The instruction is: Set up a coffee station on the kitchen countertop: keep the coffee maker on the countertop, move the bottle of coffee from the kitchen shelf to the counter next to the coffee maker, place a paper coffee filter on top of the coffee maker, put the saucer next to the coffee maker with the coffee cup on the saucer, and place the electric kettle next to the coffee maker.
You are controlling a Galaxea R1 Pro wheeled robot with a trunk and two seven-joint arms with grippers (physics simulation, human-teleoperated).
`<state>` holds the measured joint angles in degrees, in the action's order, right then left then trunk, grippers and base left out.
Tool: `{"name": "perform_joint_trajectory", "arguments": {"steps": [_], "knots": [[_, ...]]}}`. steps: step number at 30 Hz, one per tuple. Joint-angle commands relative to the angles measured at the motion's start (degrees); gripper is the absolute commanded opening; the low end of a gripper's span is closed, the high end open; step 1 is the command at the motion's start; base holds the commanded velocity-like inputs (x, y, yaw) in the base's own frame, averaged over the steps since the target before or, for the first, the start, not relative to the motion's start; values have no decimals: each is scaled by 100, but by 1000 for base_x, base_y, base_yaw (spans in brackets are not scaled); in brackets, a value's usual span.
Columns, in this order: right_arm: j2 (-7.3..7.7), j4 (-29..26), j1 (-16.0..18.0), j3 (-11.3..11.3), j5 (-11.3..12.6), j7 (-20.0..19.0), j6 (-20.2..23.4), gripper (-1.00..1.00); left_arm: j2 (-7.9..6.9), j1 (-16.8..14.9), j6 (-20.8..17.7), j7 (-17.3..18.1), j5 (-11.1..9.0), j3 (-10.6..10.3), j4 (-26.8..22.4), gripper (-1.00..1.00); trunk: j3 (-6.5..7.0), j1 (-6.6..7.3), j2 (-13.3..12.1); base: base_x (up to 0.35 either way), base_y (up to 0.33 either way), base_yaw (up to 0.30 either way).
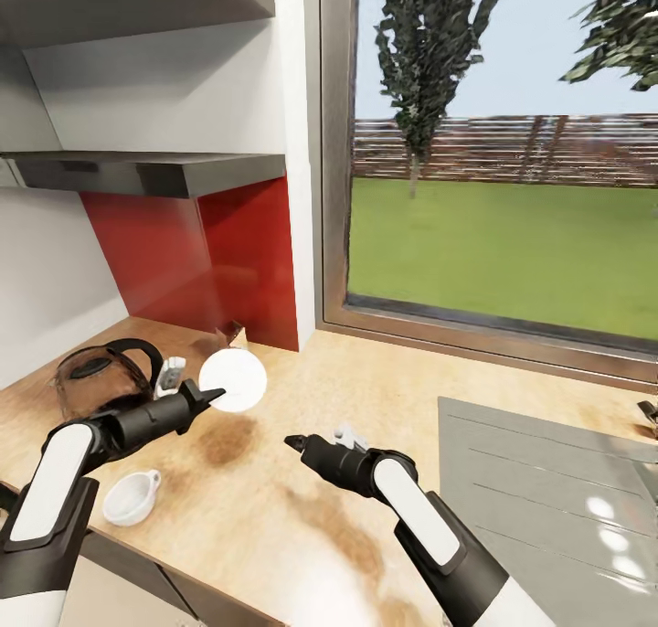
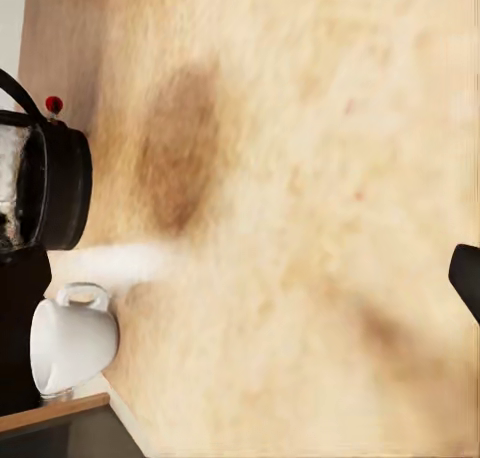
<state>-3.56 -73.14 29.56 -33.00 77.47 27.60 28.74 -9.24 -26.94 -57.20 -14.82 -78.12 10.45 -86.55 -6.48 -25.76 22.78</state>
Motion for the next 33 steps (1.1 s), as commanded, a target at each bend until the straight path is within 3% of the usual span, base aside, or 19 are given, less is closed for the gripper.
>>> {"name": "perform_joint_trajectory", "arguments": {"steps": [1,9,33], "knots": [[2,-8,6,-3,49,52,1,100,1,-5,-20,-56,-61,3,-4,-100,-13,-2,14,-210,-37,0],[4,-15,6,4,49,52,0,100,17,-4,-18,-56,-54,-2,-2,-100,-13,-2,14,-294,-39,-55],[5,-16,6,-11,49,52,-9,100,11,-4,-16,-56,-62,1,-11,-100,-13,-2,14,-339,-1,-288]]}}
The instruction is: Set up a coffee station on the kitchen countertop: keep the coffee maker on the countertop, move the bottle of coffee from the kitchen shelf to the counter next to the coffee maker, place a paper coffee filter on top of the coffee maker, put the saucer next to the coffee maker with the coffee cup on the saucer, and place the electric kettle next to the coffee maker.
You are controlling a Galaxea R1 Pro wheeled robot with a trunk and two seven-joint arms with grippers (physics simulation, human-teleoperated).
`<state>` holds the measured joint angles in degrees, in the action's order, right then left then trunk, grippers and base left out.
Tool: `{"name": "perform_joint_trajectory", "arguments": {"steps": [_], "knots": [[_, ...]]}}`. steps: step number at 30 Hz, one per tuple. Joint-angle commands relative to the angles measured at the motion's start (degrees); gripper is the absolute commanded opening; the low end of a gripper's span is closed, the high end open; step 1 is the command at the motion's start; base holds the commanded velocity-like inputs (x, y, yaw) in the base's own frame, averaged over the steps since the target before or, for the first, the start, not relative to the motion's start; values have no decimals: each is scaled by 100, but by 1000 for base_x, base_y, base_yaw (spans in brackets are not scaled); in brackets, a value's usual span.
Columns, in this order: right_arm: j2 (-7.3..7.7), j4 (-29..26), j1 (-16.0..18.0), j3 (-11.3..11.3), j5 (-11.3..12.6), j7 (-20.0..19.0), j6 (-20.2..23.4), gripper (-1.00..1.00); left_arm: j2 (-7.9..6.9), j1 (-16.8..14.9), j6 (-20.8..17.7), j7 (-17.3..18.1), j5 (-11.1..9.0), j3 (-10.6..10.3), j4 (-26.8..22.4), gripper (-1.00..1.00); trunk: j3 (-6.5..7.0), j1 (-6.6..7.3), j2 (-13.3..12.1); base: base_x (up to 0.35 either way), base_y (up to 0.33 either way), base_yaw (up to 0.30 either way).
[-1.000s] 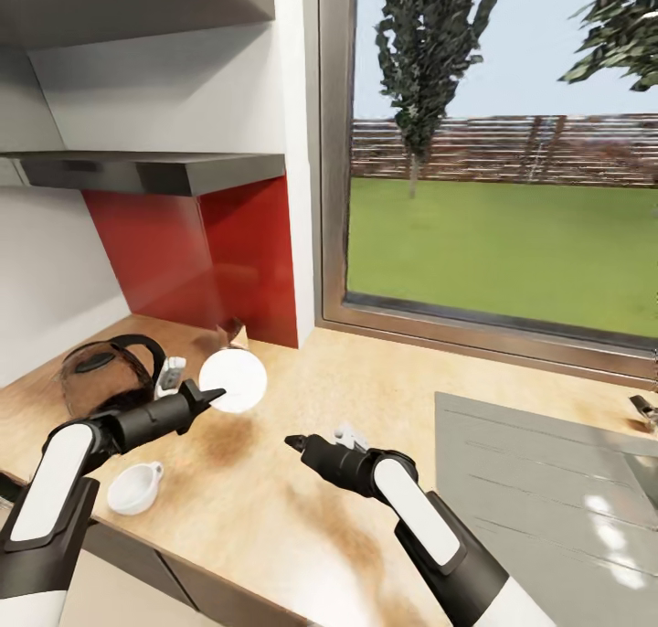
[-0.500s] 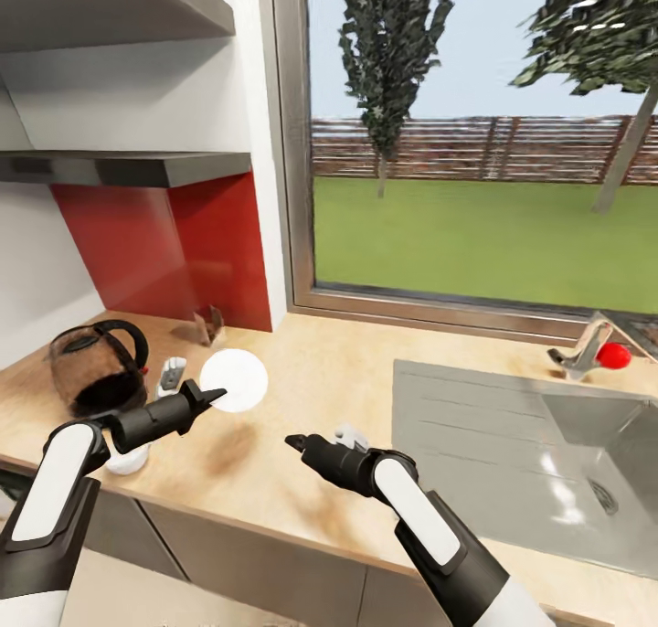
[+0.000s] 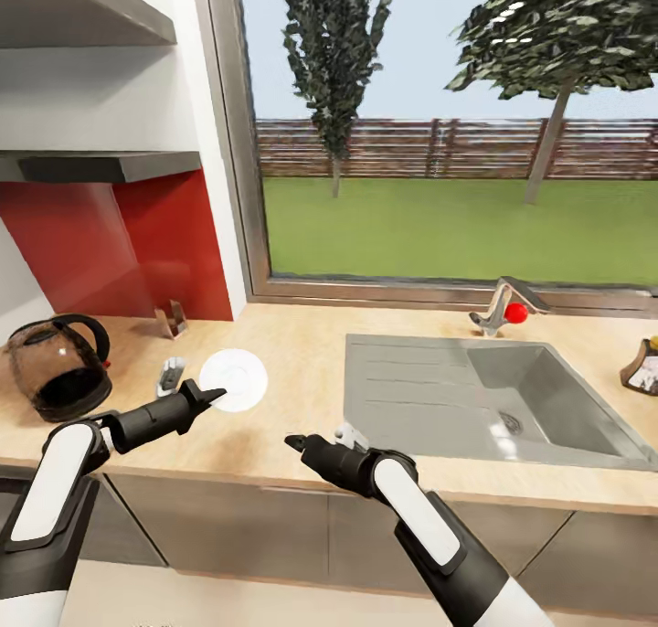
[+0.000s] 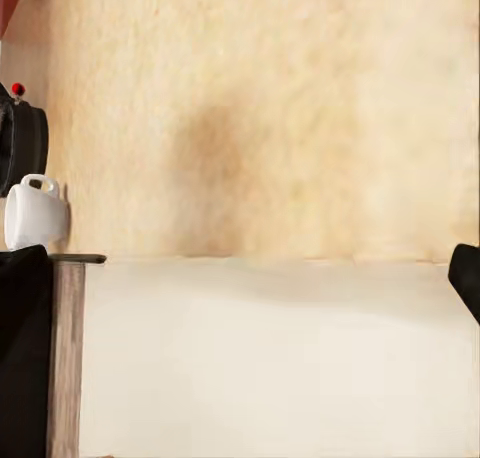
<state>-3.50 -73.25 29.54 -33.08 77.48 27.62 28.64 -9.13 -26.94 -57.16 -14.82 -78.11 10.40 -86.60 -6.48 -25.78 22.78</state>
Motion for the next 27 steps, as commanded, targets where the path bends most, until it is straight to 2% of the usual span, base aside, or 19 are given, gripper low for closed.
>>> {"name": "perform_joint_trajectory", "arguments": {"steps": [1,14,21,24,27], "knots": [[-1,-8,8,-7,48,50,1,100,-1,-4,-20,-56,-63,6,-6,-100,-13,0,14,-341,0,-299],[-13,-343,8,-127,48,50,18,100,-26,-8,-21,-56,-64,14,-7,-100,13,0,14,-334,0,-297],[-24,-364,8,-608,48,50,19,100,-30,-33,-23,-56,-72,31,-7,-100,17,0,14,-88,0,-90],[-36,-365,8,-971,48,50,19,100,-29,-37,-23,-56,-72,35,-7,-100,17,0,14,-9,0,-9],[-40,-359,8,-1485,55,54,14,100,-28,-39,-23,-56,-72,33,-7,-100,17,0,14,-3,0,-3]]}}
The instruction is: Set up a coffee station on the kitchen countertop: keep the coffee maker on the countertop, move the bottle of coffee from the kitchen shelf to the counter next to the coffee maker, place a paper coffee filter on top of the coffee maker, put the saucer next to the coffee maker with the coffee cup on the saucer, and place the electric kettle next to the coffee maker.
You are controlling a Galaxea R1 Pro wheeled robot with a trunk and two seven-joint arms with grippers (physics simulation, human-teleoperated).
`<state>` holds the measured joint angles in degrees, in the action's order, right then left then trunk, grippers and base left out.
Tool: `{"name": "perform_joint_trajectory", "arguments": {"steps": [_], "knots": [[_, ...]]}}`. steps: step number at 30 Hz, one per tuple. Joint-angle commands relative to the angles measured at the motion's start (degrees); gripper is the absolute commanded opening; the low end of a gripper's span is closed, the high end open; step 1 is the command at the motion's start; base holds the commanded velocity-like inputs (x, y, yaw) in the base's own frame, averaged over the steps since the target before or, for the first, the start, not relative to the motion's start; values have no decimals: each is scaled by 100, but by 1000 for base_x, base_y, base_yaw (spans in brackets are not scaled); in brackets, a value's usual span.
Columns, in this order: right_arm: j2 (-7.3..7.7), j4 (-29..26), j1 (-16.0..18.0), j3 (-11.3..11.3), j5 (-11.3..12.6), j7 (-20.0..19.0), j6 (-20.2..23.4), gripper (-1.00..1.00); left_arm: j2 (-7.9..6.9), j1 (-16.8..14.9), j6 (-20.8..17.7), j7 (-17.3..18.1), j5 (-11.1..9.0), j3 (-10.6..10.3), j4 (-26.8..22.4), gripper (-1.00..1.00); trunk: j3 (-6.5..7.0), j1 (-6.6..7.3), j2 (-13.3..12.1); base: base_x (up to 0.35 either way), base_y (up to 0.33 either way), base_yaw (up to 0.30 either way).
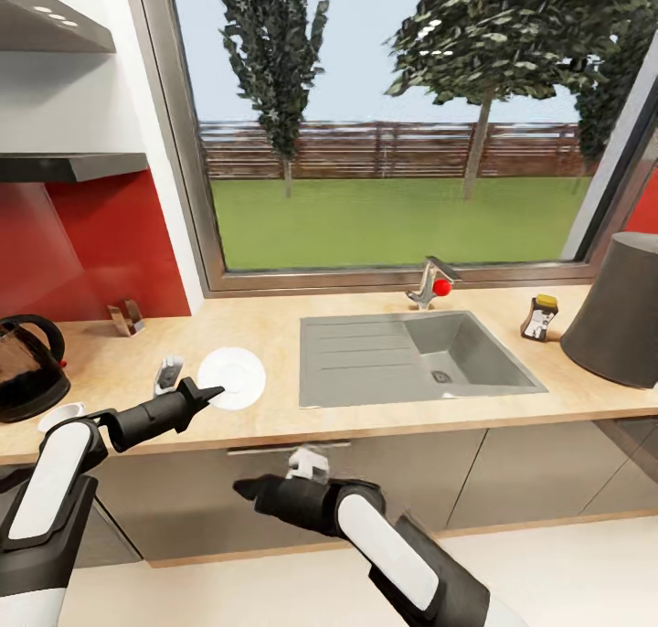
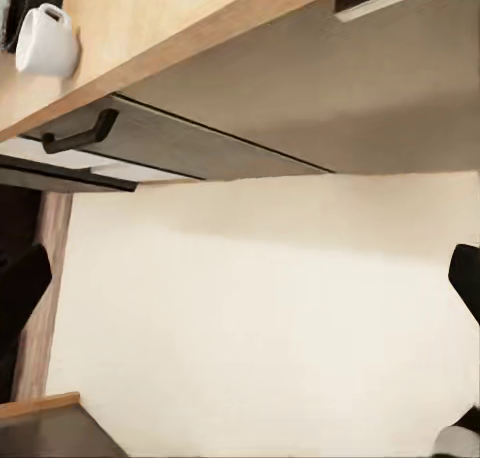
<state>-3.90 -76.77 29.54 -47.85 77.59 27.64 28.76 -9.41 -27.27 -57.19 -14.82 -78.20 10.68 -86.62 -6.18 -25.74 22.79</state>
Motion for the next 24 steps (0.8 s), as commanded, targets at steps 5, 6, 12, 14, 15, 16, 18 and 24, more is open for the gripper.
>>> {"name": "perform_joint_trajectory", "arguments": {"steps": [5,6,12,14,15,16,18,24], "knots": [[51,112,3,-697,53,69,-3,100,-12,-7,-20,-56,-63,35,-4,-100,-13,-4,13,0,0,0],[100,211,1,-803,53,71,-4,100,-14,-7,-20,-56,-67,40,-4,-100,-13,-4,13,0,0,0],[265,1329,-1,-1294,62,68,-12,100,-17,-7,-20,-48,-70,47,-4,-100,-13,-4,13,0,0,0],[264,1972,-1,-1442,62,57,-28,100,-17,6,-20,-47,-71,43,-6,-100,-13,-4,13,0,0,0],[257,2313,-1,-1488,59,54,-36,100,-17,14,-20,-45,-72,41,-6,-100,-13,-4,13,0,0,0],[254,2489,-1,-1504,57,53,-42,100,-17,17,-20,-44,-72,41,-5,-100,-13,-4,13,0,0,0],[246,3213,-1,-1541,45,51,-118,100,-16,24,-24,-29,-74,40,-10,-100,-13,-4,13,0,0,0],[270,5159,-1,-1557,39,-118,-859,100,-14,32,-28,-17,-345,36,-21,-100,-13,-4,13,0,0,0]]}}
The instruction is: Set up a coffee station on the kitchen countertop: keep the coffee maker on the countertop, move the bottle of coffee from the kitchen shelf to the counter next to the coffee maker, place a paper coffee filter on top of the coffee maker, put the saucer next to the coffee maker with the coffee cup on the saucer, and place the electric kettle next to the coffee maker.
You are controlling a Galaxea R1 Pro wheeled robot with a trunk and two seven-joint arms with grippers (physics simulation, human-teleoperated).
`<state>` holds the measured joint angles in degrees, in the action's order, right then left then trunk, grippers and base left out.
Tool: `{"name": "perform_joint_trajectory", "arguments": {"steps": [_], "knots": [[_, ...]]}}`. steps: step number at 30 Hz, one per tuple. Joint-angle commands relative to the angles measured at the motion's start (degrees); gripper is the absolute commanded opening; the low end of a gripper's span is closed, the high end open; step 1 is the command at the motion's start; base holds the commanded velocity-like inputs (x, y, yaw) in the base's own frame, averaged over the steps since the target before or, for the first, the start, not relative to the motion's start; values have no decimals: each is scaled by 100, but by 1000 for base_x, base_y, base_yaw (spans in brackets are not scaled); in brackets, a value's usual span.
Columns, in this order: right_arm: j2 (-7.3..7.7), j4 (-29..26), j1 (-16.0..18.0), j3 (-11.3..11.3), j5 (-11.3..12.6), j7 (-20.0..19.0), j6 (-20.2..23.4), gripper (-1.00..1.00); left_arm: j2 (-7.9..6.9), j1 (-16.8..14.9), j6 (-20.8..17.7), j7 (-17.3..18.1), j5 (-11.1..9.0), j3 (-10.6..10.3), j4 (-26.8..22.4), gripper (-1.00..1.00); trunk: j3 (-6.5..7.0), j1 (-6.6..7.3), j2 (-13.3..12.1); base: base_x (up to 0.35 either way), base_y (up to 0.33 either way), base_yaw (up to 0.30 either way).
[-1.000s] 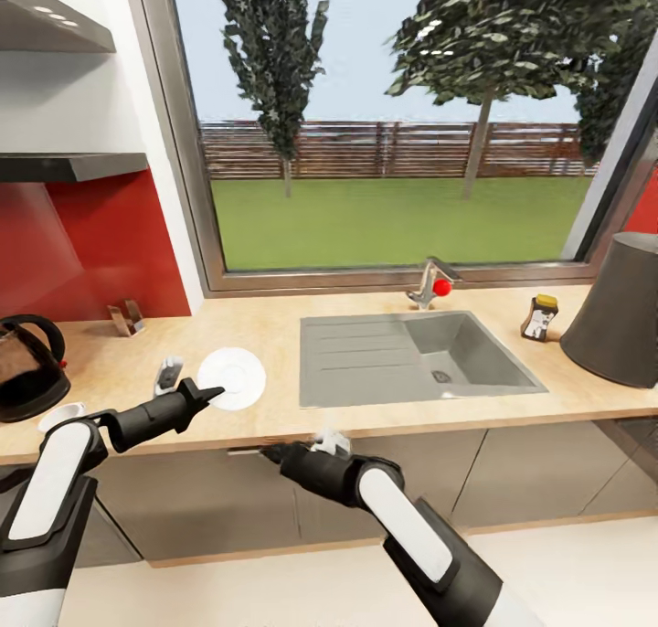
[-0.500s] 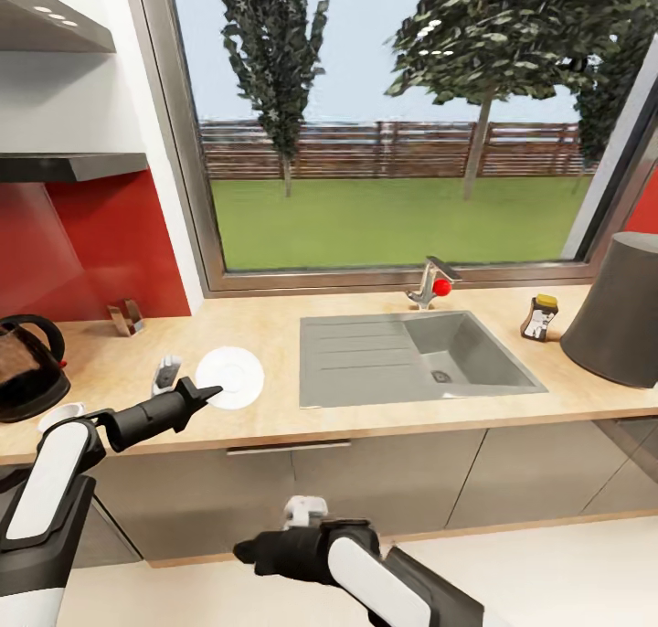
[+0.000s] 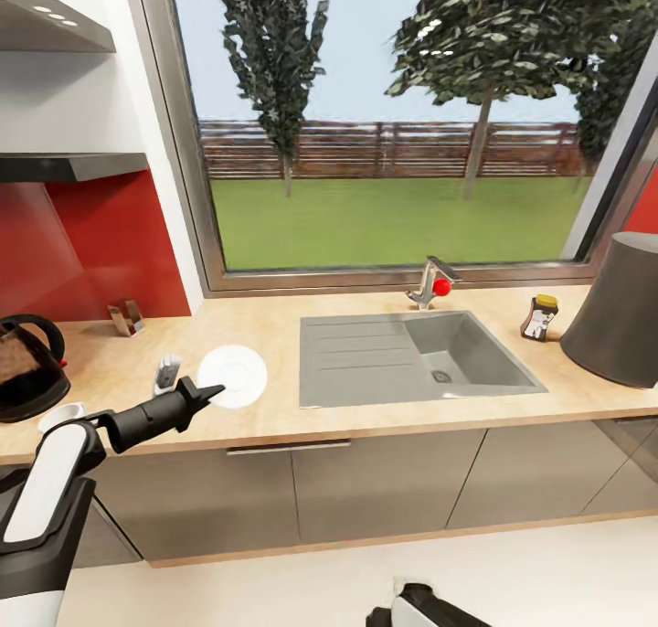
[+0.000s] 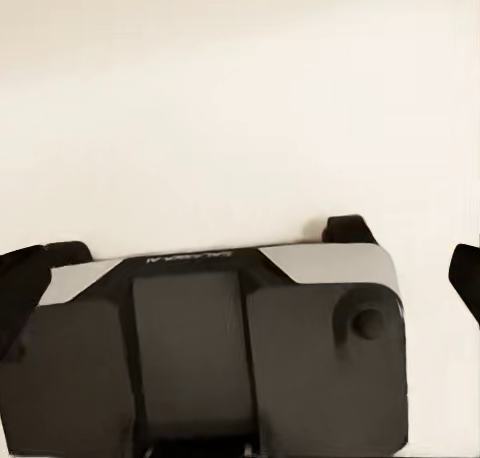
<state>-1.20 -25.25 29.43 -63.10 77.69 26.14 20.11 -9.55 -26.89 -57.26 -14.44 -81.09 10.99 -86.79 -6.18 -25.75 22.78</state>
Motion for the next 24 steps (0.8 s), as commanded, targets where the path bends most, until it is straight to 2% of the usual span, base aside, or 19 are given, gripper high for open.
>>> {"name": "perform_joint_trajectory", "arguments": {"steps": [1,6,11,16,21,22,24], "knots": [[3,277,10,-33,29,-53,-119,100,2,-4,-22,-57,-133,1,-4,-100,-13,-4,14,0,0,0],[18,1093,10,-37,17,-265,-363,100,6,-1,-22,-69,-448,-24,3,-100,-13,-4,14,0,0,0],[23,1712,10,-52,10,-303,-391,100,62,7,-17,-84,-506,-123,36,-100,-13,-4,14,0,0,0],[24,1904,-57,-53,17,-495,-399,100,53,15,-14,-92,-522,-532,65,-100,-13,-4,14,0,0,0],[24,1931,-123,-46,45,-557,-491,100,42,19,-13,-91,-537,-628,69,-100,-13,-4,14,0,0,0],[24,1934,-204,-45,51,-565,-690,100,41,33,-13,-88,-523,-637,73,-100,-13,-4,14,0,0,-22],[24,1935,-233,-43,51,-570,-811,100,41,70,-11,-86,-518,-640,73,-100,-13,-4,14,0,0,-36]]}}
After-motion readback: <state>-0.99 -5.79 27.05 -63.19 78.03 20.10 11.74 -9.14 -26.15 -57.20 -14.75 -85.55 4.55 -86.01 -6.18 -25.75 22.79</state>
